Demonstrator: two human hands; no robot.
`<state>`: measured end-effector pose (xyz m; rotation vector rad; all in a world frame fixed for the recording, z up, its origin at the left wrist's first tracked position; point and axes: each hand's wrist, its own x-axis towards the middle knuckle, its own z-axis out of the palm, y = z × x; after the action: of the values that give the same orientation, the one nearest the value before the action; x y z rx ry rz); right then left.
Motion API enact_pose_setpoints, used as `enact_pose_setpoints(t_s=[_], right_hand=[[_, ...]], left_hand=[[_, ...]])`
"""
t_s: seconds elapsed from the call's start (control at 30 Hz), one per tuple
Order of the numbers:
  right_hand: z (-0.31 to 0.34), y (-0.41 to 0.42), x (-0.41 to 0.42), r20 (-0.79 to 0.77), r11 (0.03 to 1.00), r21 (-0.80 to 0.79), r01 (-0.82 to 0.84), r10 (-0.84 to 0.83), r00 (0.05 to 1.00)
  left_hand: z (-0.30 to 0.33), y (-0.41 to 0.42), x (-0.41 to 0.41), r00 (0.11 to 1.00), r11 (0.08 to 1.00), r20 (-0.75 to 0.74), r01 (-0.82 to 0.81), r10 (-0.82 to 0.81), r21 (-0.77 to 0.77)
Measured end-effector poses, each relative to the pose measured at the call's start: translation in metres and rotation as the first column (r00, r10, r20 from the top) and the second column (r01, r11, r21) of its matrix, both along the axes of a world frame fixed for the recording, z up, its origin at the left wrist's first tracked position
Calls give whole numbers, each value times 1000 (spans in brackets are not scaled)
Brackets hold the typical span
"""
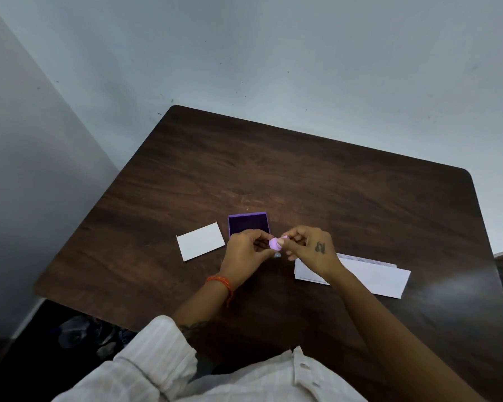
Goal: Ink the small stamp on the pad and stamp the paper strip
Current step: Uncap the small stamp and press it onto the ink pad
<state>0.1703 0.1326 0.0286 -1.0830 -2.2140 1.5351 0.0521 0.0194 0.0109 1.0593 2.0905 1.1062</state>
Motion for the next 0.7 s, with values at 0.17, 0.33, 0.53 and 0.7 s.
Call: enact_pose_setpoints(t_s=[0.17, 0.33, 0.53, 0.7], right_hand=[[2, 3, 3, -1, 998, -10, -65, 65, 998], [2, 1, 1, 18, 1000, -1, -19, 19, 1000], [9, 3, 2, -28, 1000, 6, -15, 15, 1000], [11, 5, 8, -48, 998, -46, 45, -47, 998]], left_hand=[[-2, 0, -1, 1000, 1000, 14, -6, 7, -2], [-3, 0, 0, 1000, 1000, 9, 0, 0, 9], [-10, -3, -1, 999, 1000, 46, -19, 19, 0], [-20, -3, 3, 998, 999, 59, 15, -13, -33]])
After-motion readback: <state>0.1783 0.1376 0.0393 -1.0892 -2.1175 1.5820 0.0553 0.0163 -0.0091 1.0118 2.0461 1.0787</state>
